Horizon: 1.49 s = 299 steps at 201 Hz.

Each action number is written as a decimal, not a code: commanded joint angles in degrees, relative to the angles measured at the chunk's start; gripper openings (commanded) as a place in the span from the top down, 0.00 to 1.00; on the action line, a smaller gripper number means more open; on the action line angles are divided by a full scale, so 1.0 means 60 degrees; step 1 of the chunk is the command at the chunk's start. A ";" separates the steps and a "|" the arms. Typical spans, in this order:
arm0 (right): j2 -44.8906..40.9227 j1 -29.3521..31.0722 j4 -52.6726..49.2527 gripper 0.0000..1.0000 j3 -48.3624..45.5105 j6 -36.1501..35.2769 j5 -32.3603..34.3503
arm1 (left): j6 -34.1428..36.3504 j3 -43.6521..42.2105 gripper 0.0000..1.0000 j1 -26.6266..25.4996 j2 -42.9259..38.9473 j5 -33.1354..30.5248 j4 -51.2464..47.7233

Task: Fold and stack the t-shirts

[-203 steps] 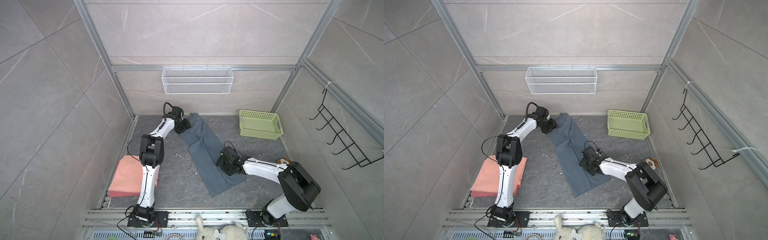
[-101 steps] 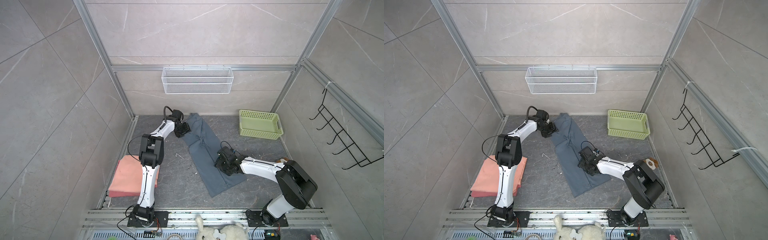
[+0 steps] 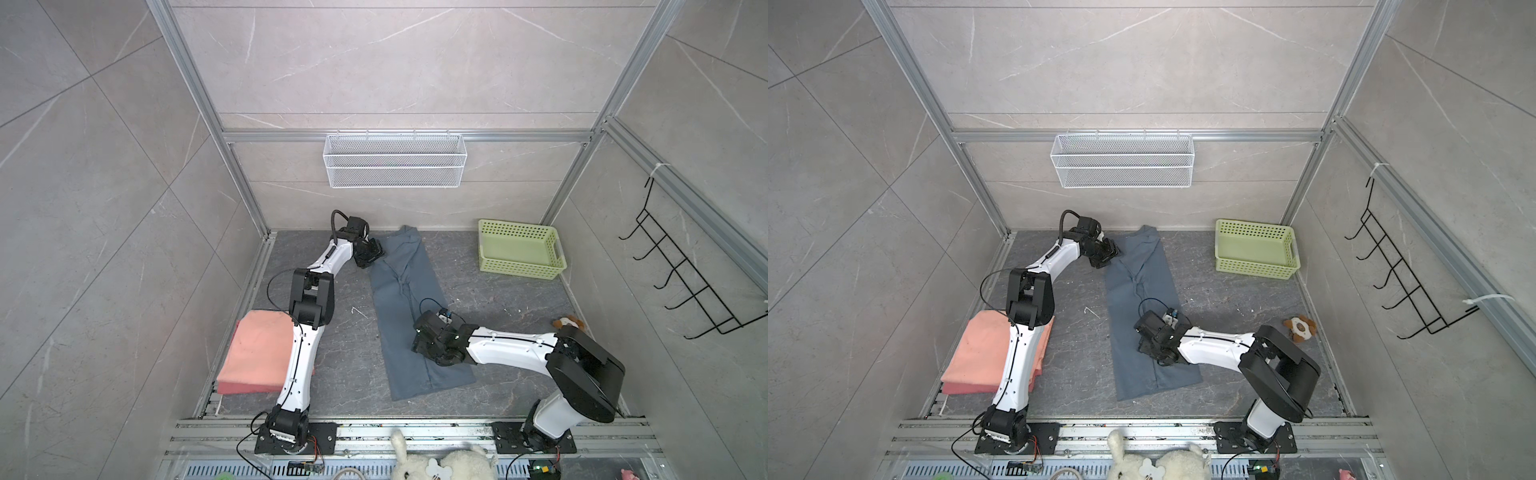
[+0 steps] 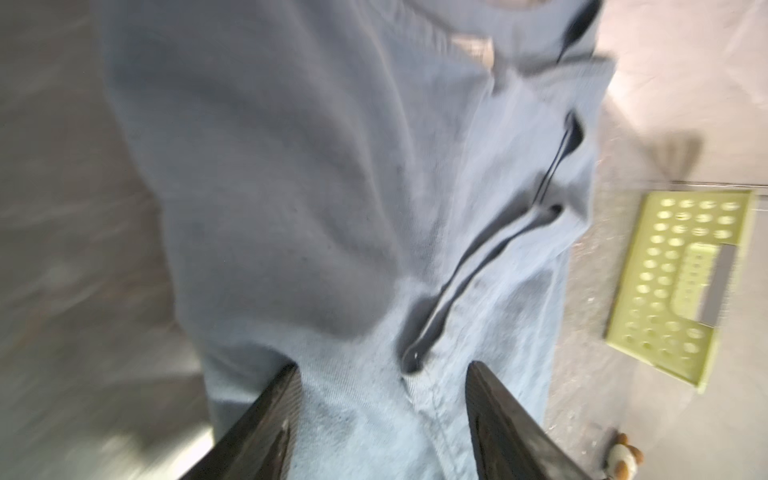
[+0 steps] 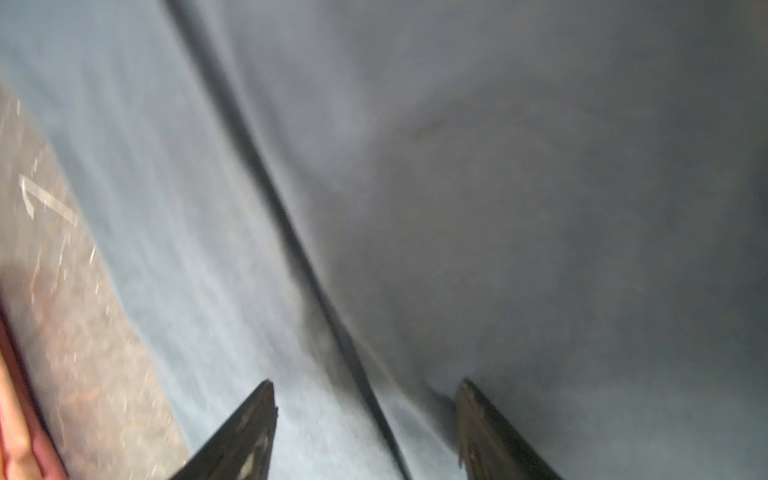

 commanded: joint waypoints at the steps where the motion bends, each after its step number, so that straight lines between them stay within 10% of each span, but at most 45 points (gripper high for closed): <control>1: 0.2092 0.0693 -0.2032 0.30 -0.0515 0.0398 -0.1929 | -0.0355 0.0269 0.34 -0.0220 0.0789 0.0469 0.0387; 96: 0.1824 0.0799 -0.2833 0.29 -0.0111 0.0229 -0.1510 | -0.0236 0.0600 0.34 -0.0058 0.0813 -0.0205 0.0125; 196: -0.0024 0.0833 -0.5013 0.25 0.3264 -0.1664 0.0570 | 0.0544 0.0133 0.33 0.0065 -0.1069 0.2304 0.1035; 299: -0.3037 -0.2032 -0.3019 0.10 0.0774 -0.1685 0.0521 | 0.0973 -0.8448 0.25 -0.0406 -0.7841 0.1418 0.1112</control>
